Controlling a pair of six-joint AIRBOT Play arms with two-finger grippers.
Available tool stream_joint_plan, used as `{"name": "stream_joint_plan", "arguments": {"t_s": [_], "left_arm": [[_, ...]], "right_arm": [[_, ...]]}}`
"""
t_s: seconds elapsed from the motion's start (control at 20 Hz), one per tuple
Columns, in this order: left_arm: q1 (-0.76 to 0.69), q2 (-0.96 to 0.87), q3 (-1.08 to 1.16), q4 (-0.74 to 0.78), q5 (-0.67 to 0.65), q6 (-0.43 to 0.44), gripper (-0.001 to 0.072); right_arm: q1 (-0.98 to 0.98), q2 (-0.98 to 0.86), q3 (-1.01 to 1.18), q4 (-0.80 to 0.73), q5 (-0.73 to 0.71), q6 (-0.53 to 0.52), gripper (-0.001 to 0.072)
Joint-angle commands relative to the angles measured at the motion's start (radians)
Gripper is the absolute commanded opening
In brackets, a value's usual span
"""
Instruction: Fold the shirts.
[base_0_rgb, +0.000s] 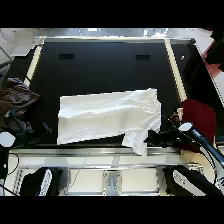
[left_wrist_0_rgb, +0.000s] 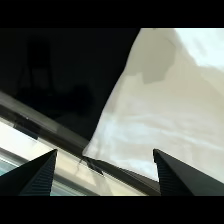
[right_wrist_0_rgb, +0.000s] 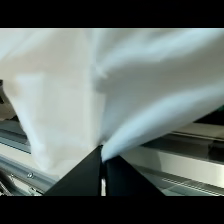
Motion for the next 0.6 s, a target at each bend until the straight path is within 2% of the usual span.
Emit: {"name": "stream_joint_plan", "arguments": {"t_s": [0.0, 0.15, 0.25, 0.3, 0.35, 0.55], "left_arm": [[0.063, 0.002, -0.097, 0.008, 0.002, -0.222, 0.0691], [0.12, 0.001, -0.199, -0.161, 0.072, -0.227, 0.0688], [0.124, -0.001, -0.268, -0.27, 0.129, -0.197, 0.0675], [0.124, -0.001, -0.29, -0.3, 0.149, -0.172, 0.0579], [0.124, -0.001, -0.303, -0.305, 0.168, -0.16, 0.0536], [0.124, -0.023, -0.306, -0.332, 0.227, -0.134, 0.053]], "right_arm": [[0.009, 0.064, 0.03, 0.022, 0.053, -0.019, 0.0019], [0.009, 0.133, 0.034, 0.022, 0.058, -0.019, 0.002], [0.009, 0.154, 0.034, 0.023, 0.06, -0.018, 0.0019], [0.009, 0.159, 0.034, 0.023, 0.063, -0.018, 0.002], [0.009, 0.159, 0.034, 0.023, 0.067, -0.018, 0.0019], [0.009, 0.159, 0.034, 0.023, 0.068, -0.018, 0.0019]]}}
